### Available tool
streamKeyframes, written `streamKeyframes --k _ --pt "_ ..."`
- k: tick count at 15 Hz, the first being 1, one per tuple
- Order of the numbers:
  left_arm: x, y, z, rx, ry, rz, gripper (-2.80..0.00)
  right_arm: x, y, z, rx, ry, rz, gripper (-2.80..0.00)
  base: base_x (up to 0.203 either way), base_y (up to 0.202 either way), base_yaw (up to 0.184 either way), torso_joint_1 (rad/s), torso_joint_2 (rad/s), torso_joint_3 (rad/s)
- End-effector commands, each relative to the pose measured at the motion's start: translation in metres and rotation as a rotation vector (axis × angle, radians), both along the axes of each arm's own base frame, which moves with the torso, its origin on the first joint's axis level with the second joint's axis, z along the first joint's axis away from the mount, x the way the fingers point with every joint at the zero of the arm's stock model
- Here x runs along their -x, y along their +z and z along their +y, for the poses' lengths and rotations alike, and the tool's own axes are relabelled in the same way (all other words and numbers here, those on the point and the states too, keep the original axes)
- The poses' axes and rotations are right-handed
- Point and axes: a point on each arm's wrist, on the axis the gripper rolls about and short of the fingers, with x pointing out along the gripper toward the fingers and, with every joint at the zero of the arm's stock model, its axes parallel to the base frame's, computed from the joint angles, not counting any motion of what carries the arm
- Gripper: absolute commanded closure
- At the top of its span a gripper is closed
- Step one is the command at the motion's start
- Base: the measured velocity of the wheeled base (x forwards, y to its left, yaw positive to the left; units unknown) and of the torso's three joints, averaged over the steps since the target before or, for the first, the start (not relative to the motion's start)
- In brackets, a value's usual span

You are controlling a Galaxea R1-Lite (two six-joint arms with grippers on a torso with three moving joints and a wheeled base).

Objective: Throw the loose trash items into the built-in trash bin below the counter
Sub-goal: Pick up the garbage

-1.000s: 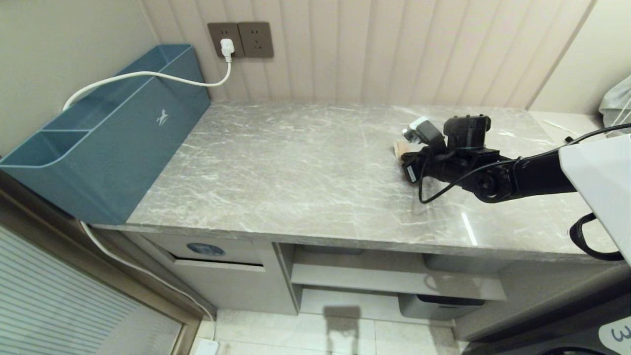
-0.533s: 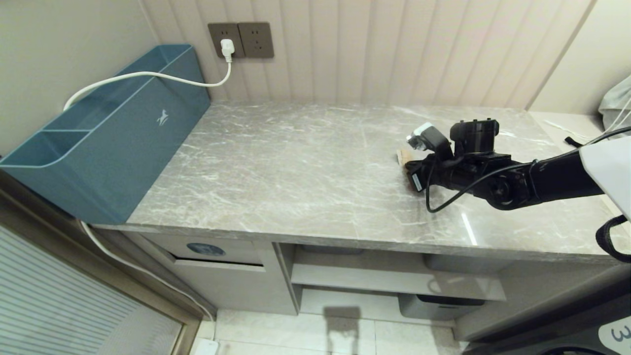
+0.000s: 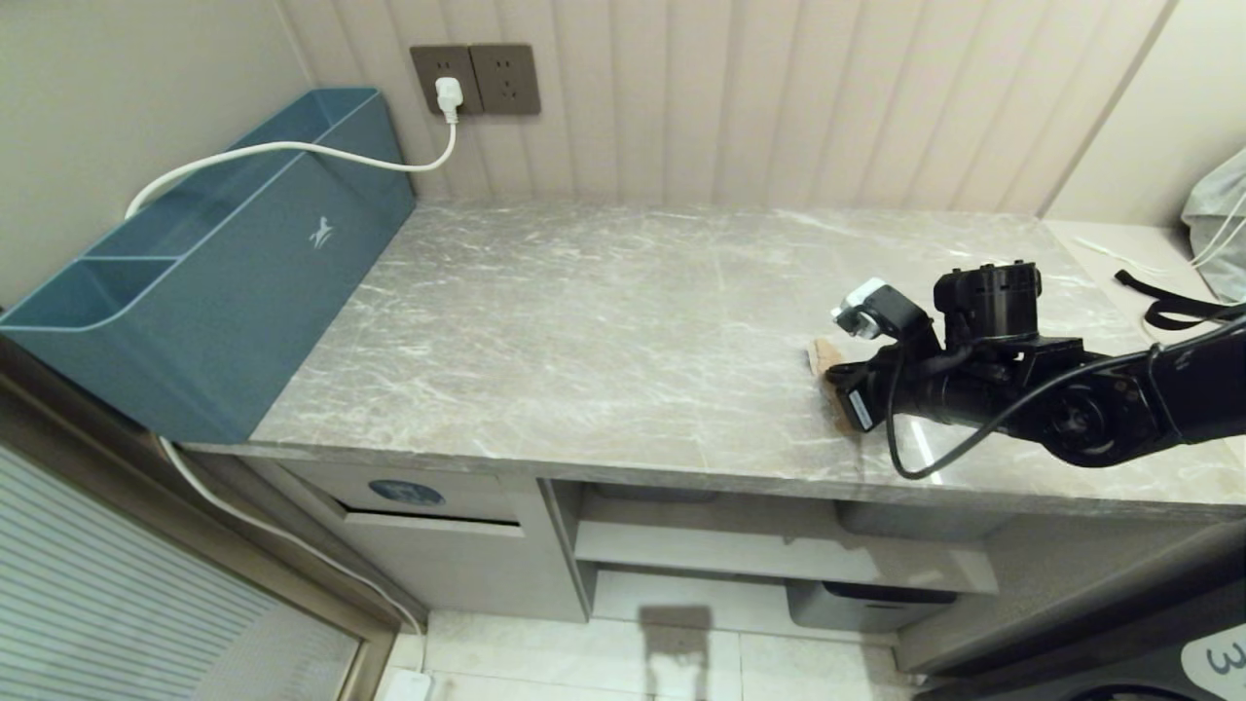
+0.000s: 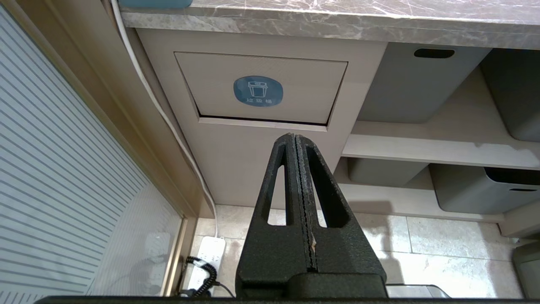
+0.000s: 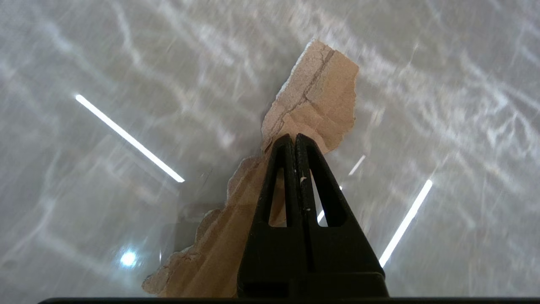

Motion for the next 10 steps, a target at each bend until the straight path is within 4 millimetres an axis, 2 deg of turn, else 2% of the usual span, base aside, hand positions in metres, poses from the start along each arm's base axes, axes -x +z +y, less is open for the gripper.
streamKeyframes --k 1,6,10 --pt "0.0 0.0 0.0 0.0 0.001 0.001 0.0 0.023 0.01 -0.004 -0.001 0.005 -0.013 0.0 0.0 0.0 0.0 0.0 0.0 0.0" --pt "0.0 0.0 0.0 0.0 0.001 0.001 0.0 0.064 0.011 -0.014 0.004 0.005 0.013 0.0 0.0 0.0 0.0 0.0 0.0 0.0" --pt "0.0 0.0 0.0 0.0 0.0 0.001 0.0 0.083 0.012 -0.019 0.006 0.006 0.017 0.0 0.0 0.0 0.0 0.0 0.0 0.0"
